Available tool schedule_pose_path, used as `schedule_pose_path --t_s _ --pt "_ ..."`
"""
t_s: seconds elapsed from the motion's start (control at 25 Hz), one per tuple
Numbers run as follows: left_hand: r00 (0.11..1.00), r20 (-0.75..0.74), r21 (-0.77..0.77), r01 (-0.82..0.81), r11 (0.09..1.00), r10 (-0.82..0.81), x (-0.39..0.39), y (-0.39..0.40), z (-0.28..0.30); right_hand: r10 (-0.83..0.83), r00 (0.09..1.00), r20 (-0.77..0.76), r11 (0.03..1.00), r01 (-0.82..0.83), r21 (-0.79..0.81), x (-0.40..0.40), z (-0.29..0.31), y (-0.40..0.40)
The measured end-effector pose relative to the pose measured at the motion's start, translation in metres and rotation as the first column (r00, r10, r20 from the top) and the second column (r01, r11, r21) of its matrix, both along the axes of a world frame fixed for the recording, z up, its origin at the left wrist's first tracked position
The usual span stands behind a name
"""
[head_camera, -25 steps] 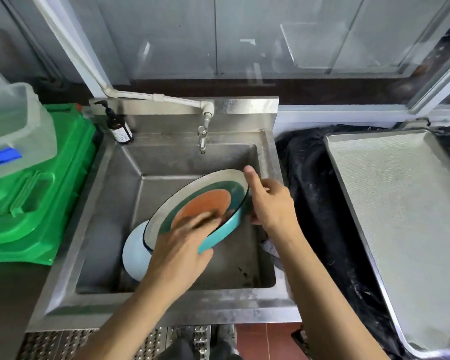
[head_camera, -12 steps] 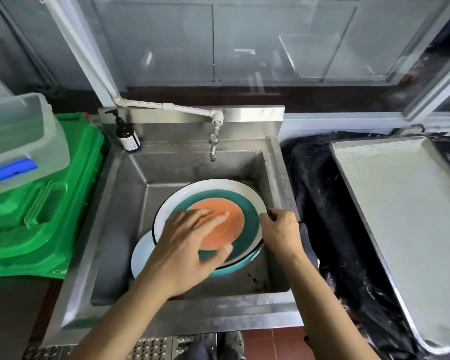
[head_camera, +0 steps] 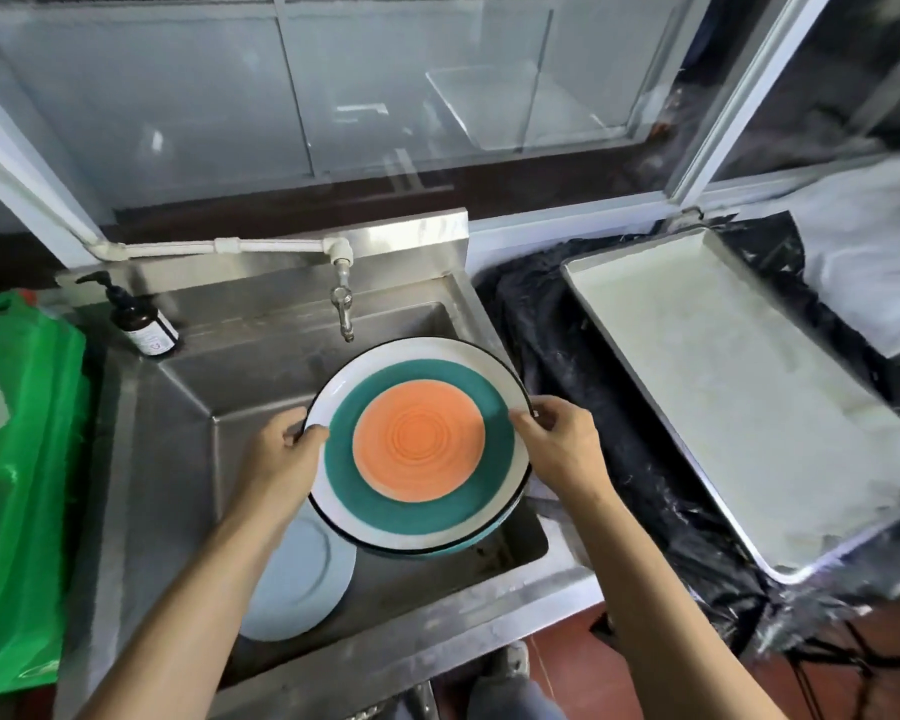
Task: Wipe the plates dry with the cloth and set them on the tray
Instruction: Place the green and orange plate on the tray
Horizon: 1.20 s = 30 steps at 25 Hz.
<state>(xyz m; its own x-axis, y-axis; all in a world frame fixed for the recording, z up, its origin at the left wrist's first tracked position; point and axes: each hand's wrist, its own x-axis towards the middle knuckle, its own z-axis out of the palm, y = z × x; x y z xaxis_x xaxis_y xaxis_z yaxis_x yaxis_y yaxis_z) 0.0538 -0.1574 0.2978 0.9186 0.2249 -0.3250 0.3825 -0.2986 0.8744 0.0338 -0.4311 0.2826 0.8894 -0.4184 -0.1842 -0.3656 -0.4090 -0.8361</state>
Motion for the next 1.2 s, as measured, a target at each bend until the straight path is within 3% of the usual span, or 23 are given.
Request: schedule_pose_path --t_s 0.12,0.4,0.72,1.2 --pt "0.999 0.017 -0.035 0.050 0.998 -0.049 0.007 -0.032 0.009 -0.077 0.997 0.006 0.997 0.077 -0.001 -0.004 0.006 -0.031" --pt "0.992 0.043 -0.069 0.121 0.990 -0.118 0.034 -0.136 0.018 -0.277 0.961 -0.006 0.938 0.272 0.213 -0.018 0.009 -0.121" --pt "0.966 -0.016 -0.086 0.257 0.963 -0.259 0.044 -0.294 -0.002 -0.472 0.878 -0.081 0.848 0.477 0.230 -0.033 -0.013 -0.271" --pt "0.880 -0.152 -0.110 0.438 0.892 -0.451 0.052 -0.488 -0.077 -0.625 0.769 -0.136 0.750 0.639 0.167 -0.060 -0.073 -0.444"
